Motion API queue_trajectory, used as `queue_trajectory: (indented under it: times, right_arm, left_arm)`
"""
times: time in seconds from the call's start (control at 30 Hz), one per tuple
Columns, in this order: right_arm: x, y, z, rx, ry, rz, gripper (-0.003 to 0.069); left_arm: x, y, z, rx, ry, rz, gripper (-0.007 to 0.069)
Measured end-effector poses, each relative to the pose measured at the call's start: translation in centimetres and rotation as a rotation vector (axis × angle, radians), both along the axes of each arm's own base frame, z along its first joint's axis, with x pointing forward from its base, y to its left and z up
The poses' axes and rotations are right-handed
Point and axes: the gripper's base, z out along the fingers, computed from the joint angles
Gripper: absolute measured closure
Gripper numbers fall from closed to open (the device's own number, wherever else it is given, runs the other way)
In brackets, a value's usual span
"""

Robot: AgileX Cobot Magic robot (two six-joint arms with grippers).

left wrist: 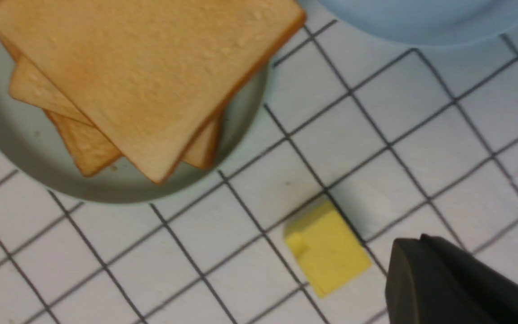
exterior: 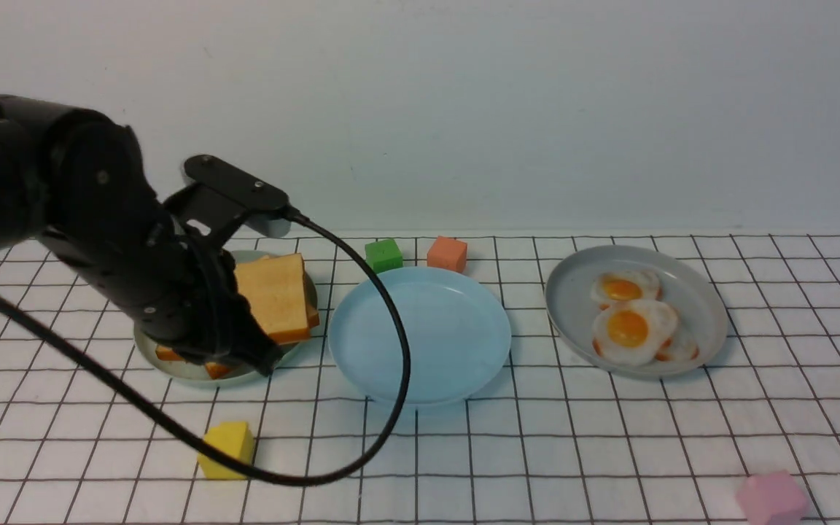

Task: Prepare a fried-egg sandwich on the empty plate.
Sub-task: Use the left arm to grab a slice of bread

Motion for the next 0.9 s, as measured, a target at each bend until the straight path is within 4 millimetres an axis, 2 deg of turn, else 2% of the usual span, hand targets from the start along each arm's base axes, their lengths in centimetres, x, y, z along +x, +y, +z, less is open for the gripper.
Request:
queue_trajectory:
  times: [0.1, 0.13, 0.27, 0.4, 0.5, 0.57, 0.73, 0.9]
  right_arm:
    - [0.7, 0.9, 0.7, -0.009, 0.034, 0.091, 0.0668]
    - [0.8, 1.0, 0.7, -0.009, 0.037, 0.094, 0.0668]
    - [1.2, 1.3, 0.7, -0.022, 0.043, 0.130, 0.0665]
    - [1.2, 1.4, 0.7, -0.024, 0.040, 0.134, 0.0662]
    - [1.2, 1.4, 0.7, -0.024, 0.037, 0.133, 0.0660]
    - [1.2, 1.4, 0.7, -0.026, 0.037, 0.132, 0.0658]
    - [1.3, 1.3, 0.7, -0.030, 0.036, 0.130, 0.0655]
    - [1.3, 1.3, 0.7, -0.035, 0.029, 0.126, 0.0652]
  left_arm:
    - [2.3, 0.2, -1.4, 0.032, -0.018, 0.008, 0.0617]
    - [2.5, 0.2, -1.5, 0.033, -0.017, 0.009, 0.0617]
    - [5.2, 1.4, -2.3, 0.063, 0.024, 0.037, 0.0609]
    - [6.6, 2.0, -2.6, 0.103, 0.042, -0.039, 0.0593]
    - [6.8, 1.9, -2.8, 0.124, 0.030, -0.134, 0.0559]
    - [7.1, 1.7, -3.1, 0.133, 0.018, -0.193, 0.0504]
    - [8.4, 1.4, -5.7, 0.183, 0.005, -0.290, 0.0277]
    - [9.4, 1.5, -7.4, 0.241, -0.032, -0.333, 0.0173]
